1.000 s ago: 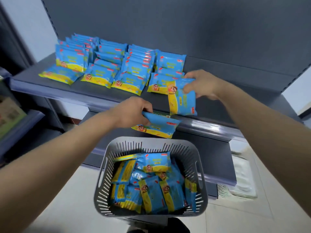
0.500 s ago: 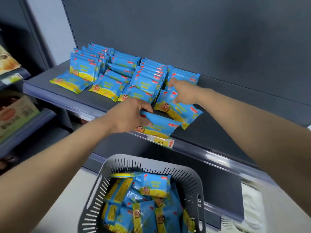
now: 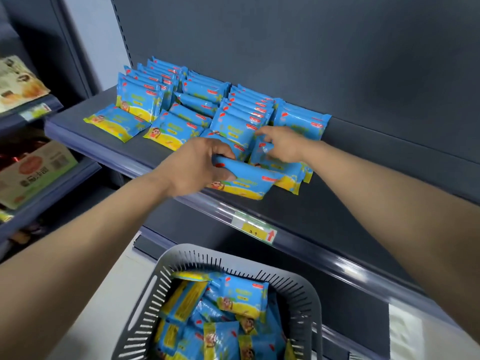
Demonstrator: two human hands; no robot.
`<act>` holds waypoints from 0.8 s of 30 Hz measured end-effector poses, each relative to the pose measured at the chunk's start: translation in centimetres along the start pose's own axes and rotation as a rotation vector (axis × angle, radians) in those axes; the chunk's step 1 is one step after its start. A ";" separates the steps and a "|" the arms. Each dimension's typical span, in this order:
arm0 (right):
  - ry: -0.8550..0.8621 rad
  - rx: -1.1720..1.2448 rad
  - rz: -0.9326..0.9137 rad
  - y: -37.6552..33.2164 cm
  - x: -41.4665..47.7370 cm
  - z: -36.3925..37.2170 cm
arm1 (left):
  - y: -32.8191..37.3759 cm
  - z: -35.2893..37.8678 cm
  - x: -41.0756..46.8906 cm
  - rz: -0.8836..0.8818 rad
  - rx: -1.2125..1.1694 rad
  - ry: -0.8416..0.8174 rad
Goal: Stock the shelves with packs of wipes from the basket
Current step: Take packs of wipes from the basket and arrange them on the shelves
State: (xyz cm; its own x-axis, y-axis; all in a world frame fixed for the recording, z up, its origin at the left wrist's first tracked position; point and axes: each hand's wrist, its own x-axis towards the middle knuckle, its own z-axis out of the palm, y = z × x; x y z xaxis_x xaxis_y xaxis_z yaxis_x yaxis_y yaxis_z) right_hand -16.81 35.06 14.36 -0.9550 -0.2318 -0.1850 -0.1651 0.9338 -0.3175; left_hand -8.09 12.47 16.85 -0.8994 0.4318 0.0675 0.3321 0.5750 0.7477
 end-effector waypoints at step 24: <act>0.389 -0.341 0.063 -2.3 -13.4 -0.6 | -1.5 7.0 6.7 0.160 0.672 -0.056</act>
State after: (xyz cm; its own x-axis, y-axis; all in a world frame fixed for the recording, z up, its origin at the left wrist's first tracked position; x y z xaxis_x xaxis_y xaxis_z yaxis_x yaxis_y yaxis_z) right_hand -3.79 36.21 18.15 -0.9760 -0.1139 0.1854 -0.1129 0.9935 0.0159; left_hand -12.59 19.34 11.51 -0.8144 0.5724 0.0951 0.5800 0.7989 0.1590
